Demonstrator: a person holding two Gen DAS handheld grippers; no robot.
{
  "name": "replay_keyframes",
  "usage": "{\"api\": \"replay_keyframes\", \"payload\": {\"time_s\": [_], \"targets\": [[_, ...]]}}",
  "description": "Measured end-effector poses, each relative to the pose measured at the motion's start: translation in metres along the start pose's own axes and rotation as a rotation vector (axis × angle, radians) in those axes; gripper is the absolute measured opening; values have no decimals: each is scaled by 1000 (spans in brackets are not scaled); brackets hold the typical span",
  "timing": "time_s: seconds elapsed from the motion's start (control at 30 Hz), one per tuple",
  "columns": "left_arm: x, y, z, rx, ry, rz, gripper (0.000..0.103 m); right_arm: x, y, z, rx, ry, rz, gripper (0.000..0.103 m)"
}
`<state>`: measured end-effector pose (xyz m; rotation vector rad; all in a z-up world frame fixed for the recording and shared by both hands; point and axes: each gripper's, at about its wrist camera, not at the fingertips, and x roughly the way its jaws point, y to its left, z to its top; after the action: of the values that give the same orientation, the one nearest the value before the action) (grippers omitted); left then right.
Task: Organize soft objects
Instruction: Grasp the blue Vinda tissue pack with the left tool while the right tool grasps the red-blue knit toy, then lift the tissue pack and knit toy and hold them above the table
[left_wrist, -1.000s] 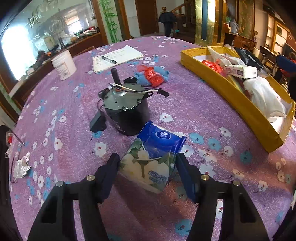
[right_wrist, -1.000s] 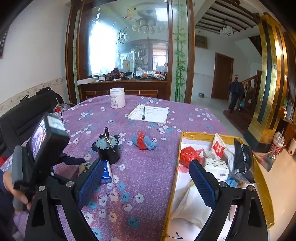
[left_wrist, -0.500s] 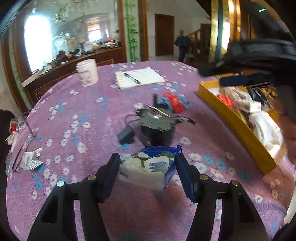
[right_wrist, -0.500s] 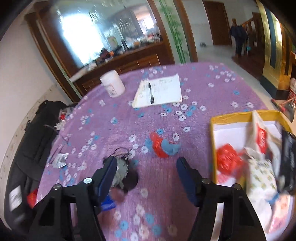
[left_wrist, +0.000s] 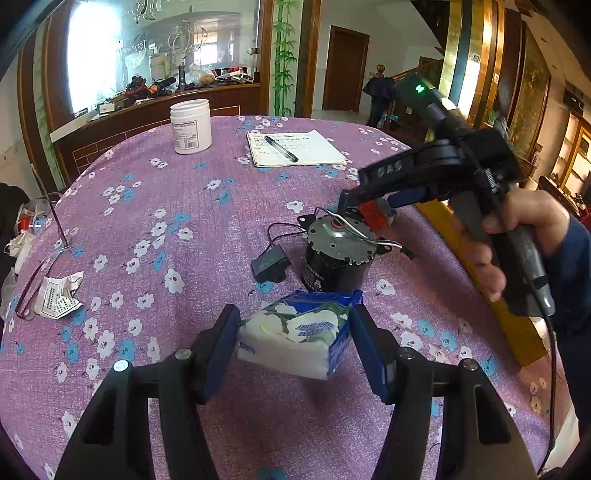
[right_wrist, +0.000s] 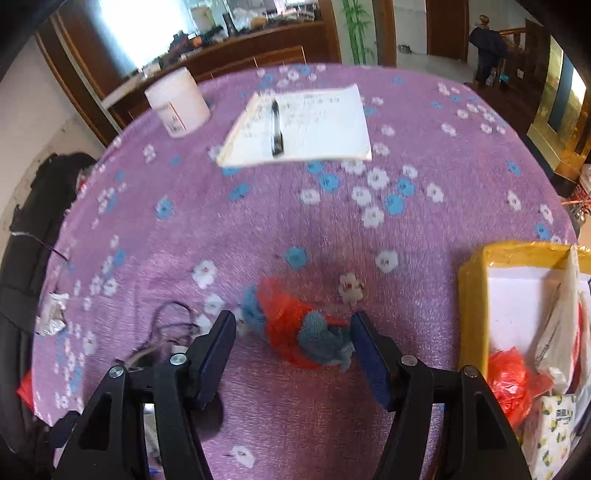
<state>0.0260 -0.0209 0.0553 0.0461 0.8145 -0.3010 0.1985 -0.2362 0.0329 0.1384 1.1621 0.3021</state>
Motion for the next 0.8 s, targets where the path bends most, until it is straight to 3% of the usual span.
{"api": "replay_keyframes", "payload": {"time_s": [0.03, 0.13, 0.33, 0.57, 0.67, 0.8], "targets": [[0, 0, -1, -1, 2, 0, 61, 6, -3, -2, 8, 24, 2, 43], [1, 1, -1, -4, 4, 1, 61, 2, -11, -8, 52, 5, 18, 36], [0, 1, -1, -6, -9, 7, 61, -45, -11, -37, 112, -119, 87, 36], [-7, -7, -2, 1, -60, 27, 61, -110, 4, -122, 49, -348, 132, 36], [-11, -18, -5, 30, -93, 29, 61, -116, 11, -148, 15, -428, 117, 36], [-18, -34, -10, 95, -163, 64, 61, -112, 15, -154, -14, -453, 118, 36]]}}
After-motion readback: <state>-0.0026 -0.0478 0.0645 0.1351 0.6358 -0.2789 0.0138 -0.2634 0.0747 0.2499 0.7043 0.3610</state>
